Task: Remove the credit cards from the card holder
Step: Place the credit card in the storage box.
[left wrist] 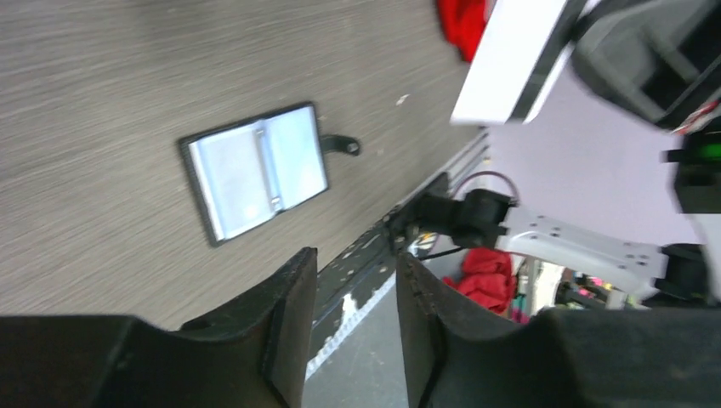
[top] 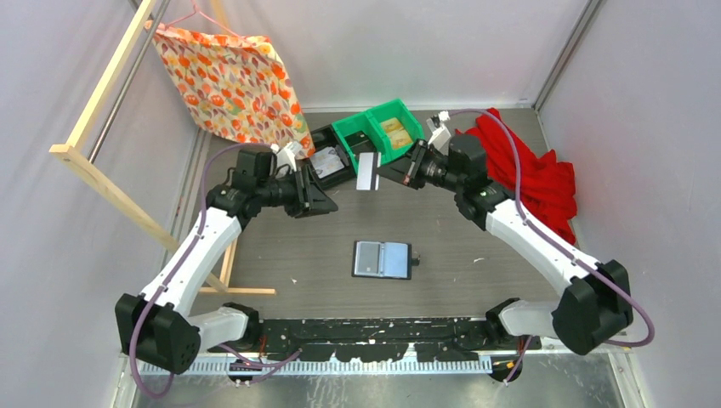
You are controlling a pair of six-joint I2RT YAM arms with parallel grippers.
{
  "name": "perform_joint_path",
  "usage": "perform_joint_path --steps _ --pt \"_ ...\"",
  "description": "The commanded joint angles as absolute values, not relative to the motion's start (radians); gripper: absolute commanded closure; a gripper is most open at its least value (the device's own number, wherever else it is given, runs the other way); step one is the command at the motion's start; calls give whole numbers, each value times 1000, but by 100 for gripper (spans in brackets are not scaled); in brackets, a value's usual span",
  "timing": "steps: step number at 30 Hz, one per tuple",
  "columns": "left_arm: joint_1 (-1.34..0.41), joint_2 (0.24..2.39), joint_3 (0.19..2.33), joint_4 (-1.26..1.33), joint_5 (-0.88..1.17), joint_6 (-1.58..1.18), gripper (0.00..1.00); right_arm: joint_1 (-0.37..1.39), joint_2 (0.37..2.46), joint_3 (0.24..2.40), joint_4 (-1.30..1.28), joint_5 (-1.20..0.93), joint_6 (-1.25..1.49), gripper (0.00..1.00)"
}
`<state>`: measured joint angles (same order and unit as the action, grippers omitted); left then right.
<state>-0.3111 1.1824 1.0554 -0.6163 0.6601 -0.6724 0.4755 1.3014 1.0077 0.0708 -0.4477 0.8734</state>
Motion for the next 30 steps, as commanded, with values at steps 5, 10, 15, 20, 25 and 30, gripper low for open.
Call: perform_joint_path --steps 5,10,15,20,25,30 --pt "-304 996 931 -220 766 -837 38 466 1199 929 152 -679 874 99" --pt "-301 1027 946 -199 886 -874 31 466 1196 946 159 -741 893 99" --pt "-301 1070 912 -87 912 -953 30 467 1204 951 230 -778 950 99" --pt "-301 1101 904 -14 922 -998 30 484 1230 929 347 -809 1042 99" --pt "-301 1123 861 169 955 -1097 34 520 1258 909 403 -800 1070 99" --pt "-301 1145 847 260 989 -1155 38 535 1285 914 422 -800 1074 99"
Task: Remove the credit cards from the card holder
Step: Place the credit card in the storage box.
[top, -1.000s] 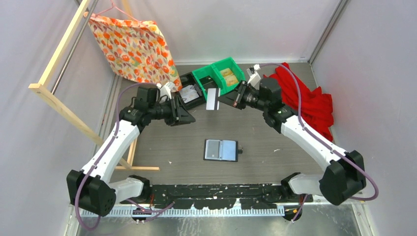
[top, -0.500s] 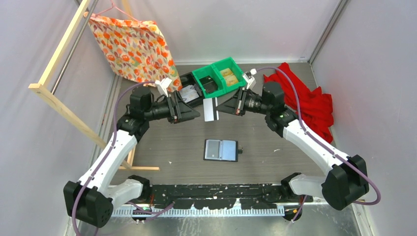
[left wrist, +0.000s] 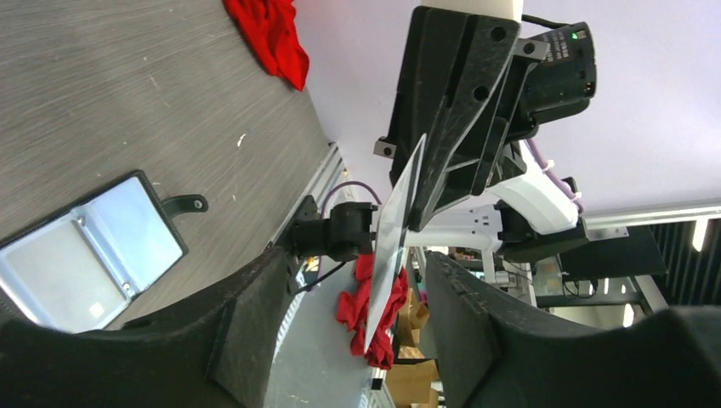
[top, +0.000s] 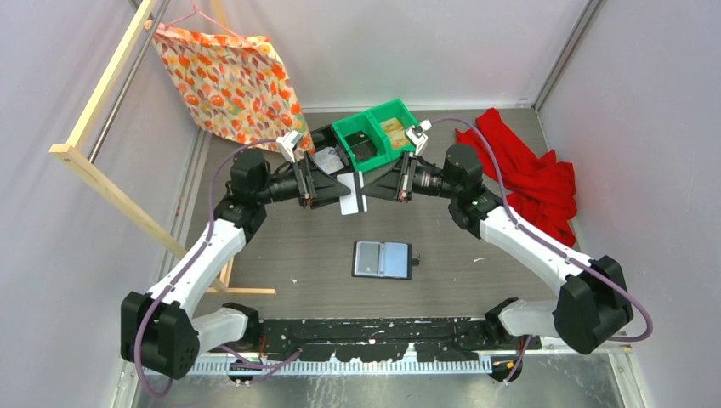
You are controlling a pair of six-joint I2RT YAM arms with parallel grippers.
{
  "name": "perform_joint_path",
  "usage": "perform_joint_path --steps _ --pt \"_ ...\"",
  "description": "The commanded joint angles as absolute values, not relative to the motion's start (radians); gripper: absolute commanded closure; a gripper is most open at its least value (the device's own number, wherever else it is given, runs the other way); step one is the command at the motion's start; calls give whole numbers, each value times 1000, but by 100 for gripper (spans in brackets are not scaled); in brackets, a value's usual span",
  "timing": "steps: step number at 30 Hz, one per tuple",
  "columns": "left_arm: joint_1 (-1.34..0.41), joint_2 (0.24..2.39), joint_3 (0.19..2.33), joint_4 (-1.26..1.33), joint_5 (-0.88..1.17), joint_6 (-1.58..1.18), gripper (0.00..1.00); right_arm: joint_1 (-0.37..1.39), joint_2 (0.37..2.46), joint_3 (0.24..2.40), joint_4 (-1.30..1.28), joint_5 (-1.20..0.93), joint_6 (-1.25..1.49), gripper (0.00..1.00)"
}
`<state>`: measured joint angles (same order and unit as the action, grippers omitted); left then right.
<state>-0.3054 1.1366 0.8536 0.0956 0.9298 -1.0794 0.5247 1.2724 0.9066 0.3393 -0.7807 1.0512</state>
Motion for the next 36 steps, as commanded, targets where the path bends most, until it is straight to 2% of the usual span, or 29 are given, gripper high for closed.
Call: perform_joint_path --steps 1,7,10,11,12,15,16,20,23,27,31,36 --pt "-301 1148 845 274 990 -1160 41 537 1290 915 428 -802 1078 99" --pt "-301 1165 844 297 991 -1182 71 541 1326 918 451 -807 1092 99" --pt "-301 1163 844 294 987 -1185 94 543 1339 914 450 -810 1087 99" --pt "-301 1160 844 287 984 -1186 99 544 1344 915 437 -805 1081 99" --pt "-301 1158 848 274 979 -1186 99 543 1348 920 409 -801 1069 96" --pt "-301 1142 871 204 947 -1193 99 541 1339 963 225 -763 944 62" --pt "-301 1136 890 97 909 -1177 100 541 1312 982 127 -733 871 55" --pt "-301 1146 1057 -480 685 -1112 99 541 1217 1059 -227 -499 606 39" --pt "-301 1199 1161 -765 572 -1103 99 540 1182 1071 -327 -389 517 36" --pt "-301 1244 1262 -1065 389 -1183 100 541 1180 1058 -360 -379 496 35" --pt "-301 1241 1248 -1100 362 -1298 100 558 1156 1013 -286 -382 511 35" --pt "-302 1317 1276 -1122 362 -1322 100 720 1110 982 -239 -138 398 37"
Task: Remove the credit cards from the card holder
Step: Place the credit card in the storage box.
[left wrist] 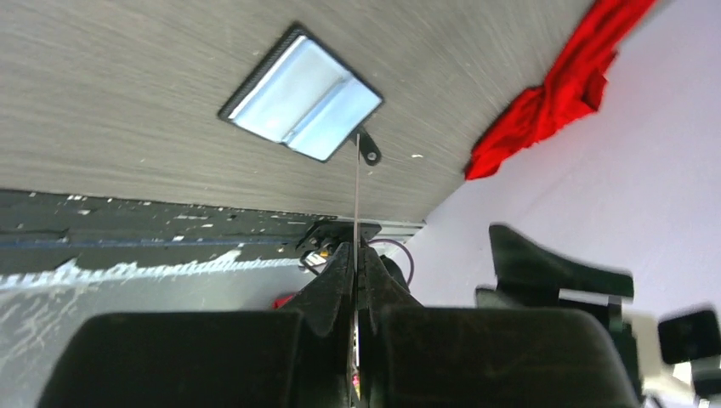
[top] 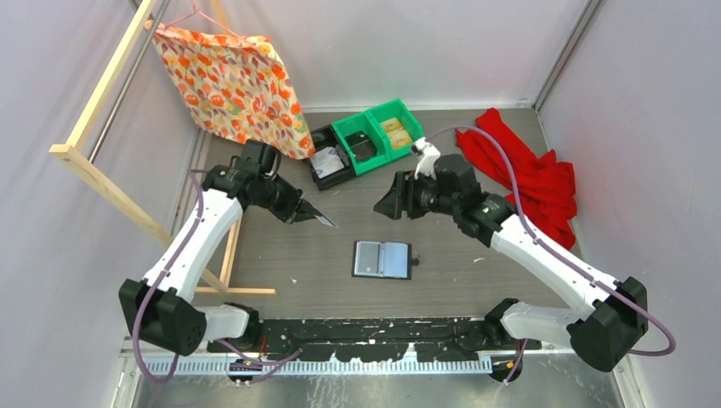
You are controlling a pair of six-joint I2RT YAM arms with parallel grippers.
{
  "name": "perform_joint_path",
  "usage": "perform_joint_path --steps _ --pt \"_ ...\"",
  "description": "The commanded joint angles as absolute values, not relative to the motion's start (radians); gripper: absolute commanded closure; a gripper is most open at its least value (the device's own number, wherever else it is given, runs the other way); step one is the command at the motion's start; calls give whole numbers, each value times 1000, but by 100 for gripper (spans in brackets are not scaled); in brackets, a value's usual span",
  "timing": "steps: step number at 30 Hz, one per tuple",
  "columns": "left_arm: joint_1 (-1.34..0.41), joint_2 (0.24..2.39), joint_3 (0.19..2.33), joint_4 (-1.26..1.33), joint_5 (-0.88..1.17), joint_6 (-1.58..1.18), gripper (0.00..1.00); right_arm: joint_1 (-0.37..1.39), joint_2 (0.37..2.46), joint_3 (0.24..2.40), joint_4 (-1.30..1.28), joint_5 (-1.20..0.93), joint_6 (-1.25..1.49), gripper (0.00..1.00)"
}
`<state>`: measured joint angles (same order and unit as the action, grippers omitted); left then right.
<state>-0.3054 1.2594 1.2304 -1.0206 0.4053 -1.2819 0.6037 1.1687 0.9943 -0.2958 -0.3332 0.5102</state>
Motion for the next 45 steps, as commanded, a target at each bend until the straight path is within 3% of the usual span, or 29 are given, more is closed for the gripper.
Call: perform_joint_path --steps 1,6,8,14,26,28,33,40,41,45 --pt "-302 1336 1304 -1137 371 -1301 99 756 1111 977 -220 -108 374 37" --pt "-302 1382 1318 -1136 395 -1281 100 955 1142 958 -125 -25 192 42" --pt "-302 1381 1306 -1118 406 -1285 99 1018 1143 905 -28 17 99 33" --pt "-302 1385 1307 -1114 423 -1275 99 1161 1235 864 151 234 -81 33" --pt "-302 1392 1298 -1101 472 -1243 99 1222 1433 880 416 425 -273 42" --pt "-302 1390 1299 -1099 476 -1240 99 1222 1449 890 422 427 -268 47" --pt "-302 1399 1307 -1097 494 -1232 99 1224 1460 906 444 435 -230 76" --pt "-302 1396 1304 -1070 510 -1237 100 1223 1447 896 449 441 -212 90" --pt "-302 1396 1300 -1061 517 -1237 100 1223 1445 897 438 442 -207 95" --pt "-302 1394 1296 -1038 528 -1237 89 1223 1441 896 419 472 -181 99"
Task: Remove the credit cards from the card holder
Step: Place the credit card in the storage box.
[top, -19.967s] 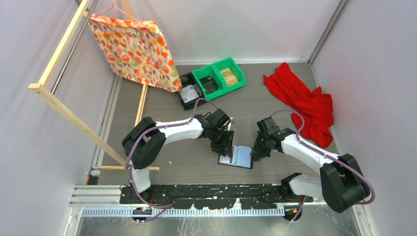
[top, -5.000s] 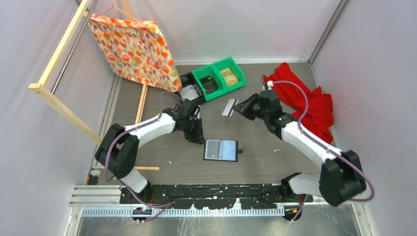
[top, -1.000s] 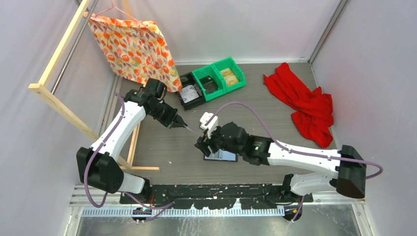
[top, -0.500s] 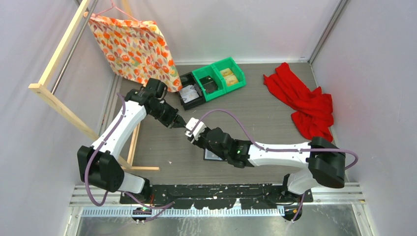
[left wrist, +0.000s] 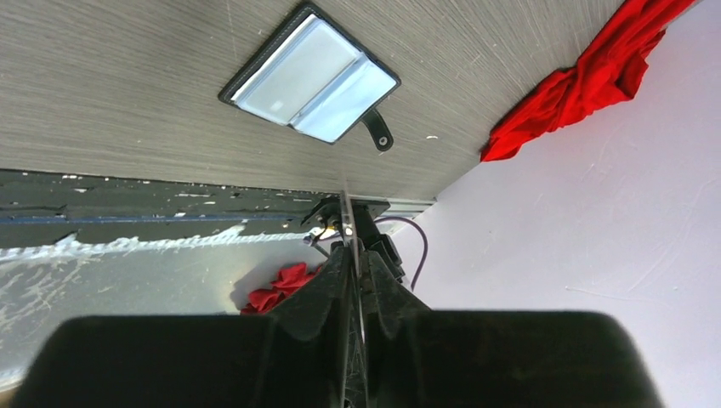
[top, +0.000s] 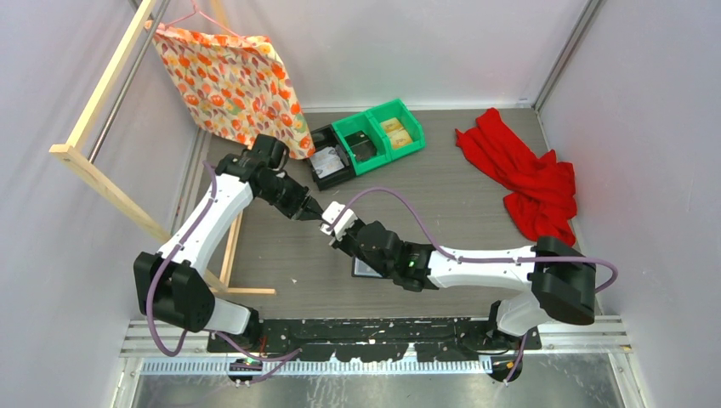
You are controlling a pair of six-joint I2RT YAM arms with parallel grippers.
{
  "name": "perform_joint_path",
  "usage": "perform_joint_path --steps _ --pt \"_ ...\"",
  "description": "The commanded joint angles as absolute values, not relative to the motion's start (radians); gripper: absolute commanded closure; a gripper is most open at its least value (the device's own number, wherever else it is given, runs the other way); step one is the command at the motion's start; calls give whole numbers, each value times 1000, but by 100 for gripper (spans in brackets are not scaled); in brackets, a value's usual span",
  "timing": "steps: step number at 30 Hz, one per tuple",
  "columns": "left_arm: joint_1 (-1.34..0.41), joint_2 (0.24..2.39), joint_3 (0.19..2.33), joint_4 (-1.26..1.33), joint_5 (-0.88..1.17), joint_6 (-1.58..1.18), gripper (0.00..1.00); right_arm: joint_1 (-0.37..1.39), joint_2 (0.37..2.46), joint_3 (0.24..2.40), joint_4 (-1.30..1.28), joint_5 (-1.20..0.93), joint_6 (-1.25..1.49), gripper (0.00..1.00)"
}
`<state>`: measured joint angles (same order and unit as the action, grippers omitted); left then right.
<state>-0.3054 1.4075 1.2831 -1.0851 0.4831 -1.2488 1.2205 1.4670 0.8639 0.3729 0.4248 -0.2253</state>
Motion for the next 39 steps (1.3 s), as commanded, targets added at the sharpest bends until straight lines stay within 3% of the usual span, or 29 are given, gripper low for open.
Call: perform_joint_path --steps 1,5,9,11,15,20,24,30,34,39 --pt "-302 1392 1295 -1033 529 -1238 86 1224 1437 889 422 485 -173 99" --pt "-302 1368 1305 -1030 497 -1252 77 1213 1394 847 436 569 -117 99" --pt "-302 1325 1328 -1028 444 -1254 58 1119 1306 821 318 446 34 99" --pt "-302 1308 1344 -1024 421 -1245 55 1086 1267 803 283 394 88 99" --pt "-302 1284 1396 -1027 378 -1187 53 994 1228 823 167 255 199 99" --pt "-297 1211 1408 -1003 286 -1143 53 822 1259 956 27 -69 348 99" --pt "-293 1135 1357 -947 242 -1138 50 776 1318 1064 -54 -157 365 99" --pt "-293 952 1228 -796 123 -1063 54 716 1559 1372 -281 -268 411 99" --pt "-293 891 1222 -767 214 -855 57 662 1757 1636 -421 -347 450 99" --pt "-293 871 1242 -811 254 -799 57 612 1968 1880 -522 -387 473 99"
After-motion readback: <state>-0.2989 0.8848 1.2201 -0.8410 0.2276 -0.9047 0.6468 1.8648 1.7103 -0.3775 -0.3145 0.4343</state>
